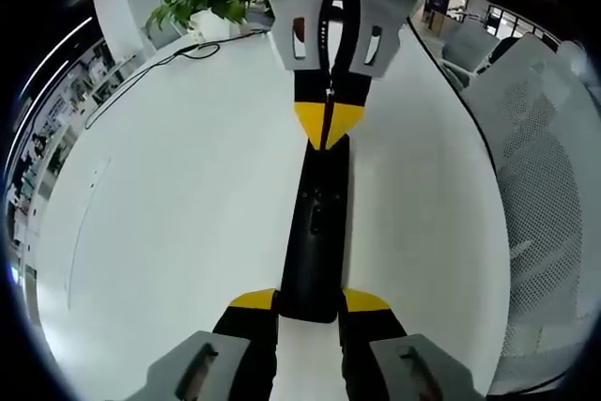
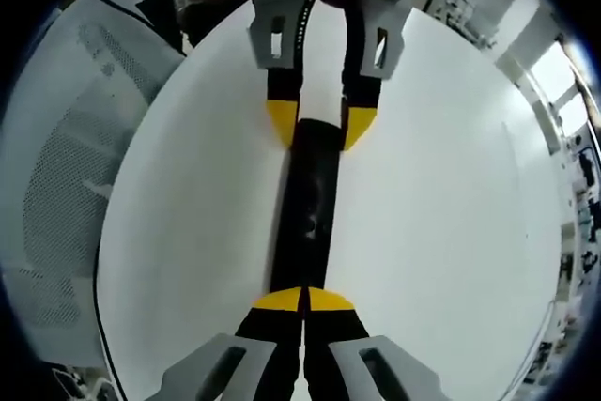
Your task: Press the specified remote control buttons in sequence, fully releasing each button before pressing the next.
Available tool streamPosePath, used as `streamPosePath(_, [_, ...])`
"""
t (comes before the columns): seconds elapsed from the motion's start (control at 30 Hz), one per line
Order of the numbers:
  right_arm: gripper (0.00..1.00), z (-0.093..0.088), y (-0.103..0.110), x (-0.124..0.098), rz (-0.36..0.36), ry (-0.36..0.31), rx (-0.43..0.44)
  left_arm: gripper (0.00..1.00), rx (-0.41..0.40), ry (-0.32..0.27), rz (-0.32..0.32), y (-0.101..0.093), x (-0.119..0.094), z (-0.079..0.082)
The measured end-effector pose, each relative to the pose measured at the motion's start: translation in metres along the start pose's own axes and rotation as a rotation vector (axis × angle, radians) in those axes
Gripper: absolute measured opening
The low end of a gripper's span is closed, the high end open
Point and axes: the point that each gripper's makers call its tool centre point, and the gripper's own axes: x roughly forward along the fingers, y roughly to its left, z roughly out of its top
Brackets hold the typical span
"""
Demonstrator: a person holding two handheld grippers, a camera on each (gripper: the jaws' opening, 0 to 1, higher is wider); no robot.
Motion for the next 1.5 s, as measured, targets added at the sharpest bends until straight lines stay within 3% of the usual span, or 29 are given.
streamPosePath(0.47, [0.0, -0.001, -0.003, -0.002, -0.012, -0.087, 0.06, 0.24, 0.004, 0.004, 0.002, 0.001, 0.0, -0.001])
streamPosePath(1.5, [0.0, 0.01, -0.005, -0.025, -0.044, -0.098, 0.043, 0.24, 0.022, 0.017, 0.006, 0.0, 0.0, -0.001])
